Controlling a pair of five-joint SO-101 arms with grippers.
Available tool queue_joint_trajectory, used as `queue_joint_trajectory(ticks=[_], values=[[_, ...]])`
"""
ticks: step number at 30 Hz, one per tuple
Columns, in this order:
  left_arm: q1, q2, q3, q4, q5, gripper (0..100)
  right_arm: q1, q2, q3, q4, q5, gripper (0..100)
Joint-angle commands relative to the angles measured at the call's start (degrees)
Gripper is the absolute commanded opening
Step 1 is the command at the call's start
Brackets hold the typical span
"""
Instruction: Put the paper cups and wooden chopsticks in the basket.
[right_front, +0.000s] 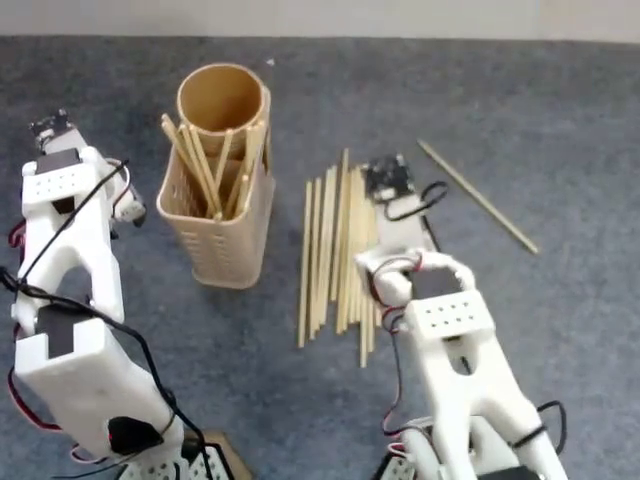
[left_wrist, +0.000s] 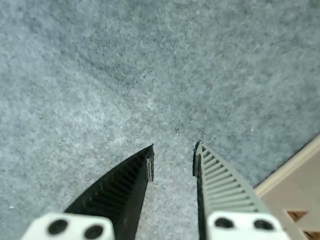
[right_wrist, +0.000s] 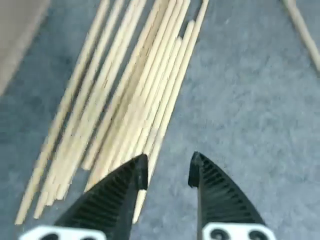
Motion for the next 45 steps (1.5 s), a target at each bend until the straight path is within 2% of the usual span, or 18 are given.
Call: queue_joint_trajectory(ticks=[1,6,13,20,27,29,31,37,45], values=[[1.1,-0.5,-0.2,-0.7,-0.7,16,0.7,3.5,0.7,-5.2,0.9,14.5],[1.9,-0.5,-0.2,-0.7,-0.5,16,0.7,9.7,0.0,-10.7,1.0,14.5],[3.8,-0.4,-0.1,-0.7,-0.3,16,0.9,16.3,-4.9,-11.0,0.7,14.5],[3.8,-0.4,-0.2,-0.7,-0.3,16,0.7,22.5,-4.8,-17.5,1.0,14.5],[3.8,-0.4,-0.2,-0.4,-0.3,16,2.8,32.4,-8.7,-15.8,1.0,14.4],[3.7,-0.4,-0.1,-0.4,-0.3,16,4.1,33.7,-10.9,-12.6,1.0,10.8],[3.6,-0.4,-0.1,-0.4,-0.3,16,4.9,34.2,-13.5,-10.0,0.7,1.2],[3.6,-0.4,0.8,-0.7,-0.3,16,5.8,31.4,-17.5,-6.4,0.5,0.5],[3.0,-0.4,1.6,-2.3,-0.3,16,4.1,3.5,-27.6,-6.4,-4.1,0.5]])
